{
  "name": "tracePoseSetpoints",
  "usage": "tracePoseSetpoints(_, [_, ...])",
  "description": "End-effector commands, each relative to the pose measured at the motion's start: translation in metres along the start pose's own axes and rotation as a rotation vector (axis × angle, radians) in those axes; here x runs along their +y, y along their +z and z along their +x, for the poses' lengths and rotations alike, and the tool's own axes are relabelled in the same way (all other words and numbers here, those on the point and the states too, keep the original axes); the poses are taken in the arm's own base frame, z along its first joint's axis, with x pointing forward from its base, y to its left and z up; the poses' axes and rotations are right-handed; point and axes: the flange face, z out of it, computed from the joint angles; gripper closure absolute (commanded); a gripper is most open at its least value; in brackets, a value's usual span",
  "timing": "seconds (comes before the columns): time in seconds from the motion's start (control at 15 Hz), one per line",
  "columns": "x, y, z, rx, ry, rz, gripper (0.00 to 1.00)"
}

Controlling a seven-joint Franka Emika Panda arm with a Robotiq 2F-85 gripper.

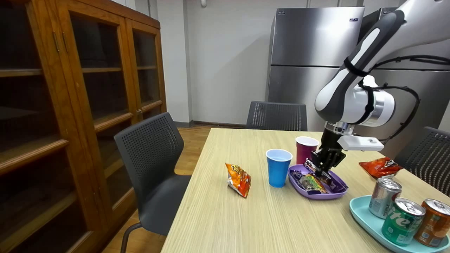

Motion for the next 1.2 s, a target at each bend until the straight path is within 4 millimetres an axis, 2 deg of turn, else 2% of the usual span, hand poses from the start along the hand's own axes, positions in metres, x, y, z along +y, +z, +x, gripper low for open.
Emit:
tracePoseSetpoints(0.0, [0.009,0.002,0.01,-0.013,0.049,0.015,0.95])
tracePoseSetpoints(0.13, [0.009,0.003,0.01,-0.02,0.054,0.017,0.95])
tracePoseSetpoints(0.2, [0.009,0.003,0.009,-0.025,0.057,0.017,0.54])
tracePoseSetpoints(0.27, [0.008,0.001,0.009,-0.026,0.059,0.017,0.53])
tracePoseSetpoints(0.73, [-0.006,-0.022,0.008,0.018,0.016,0.008,0.02])
tracePoseSetpoints(1.13, [-0.024,-0.045,-0.006,0.033,-0.012,-0.013,0.0])
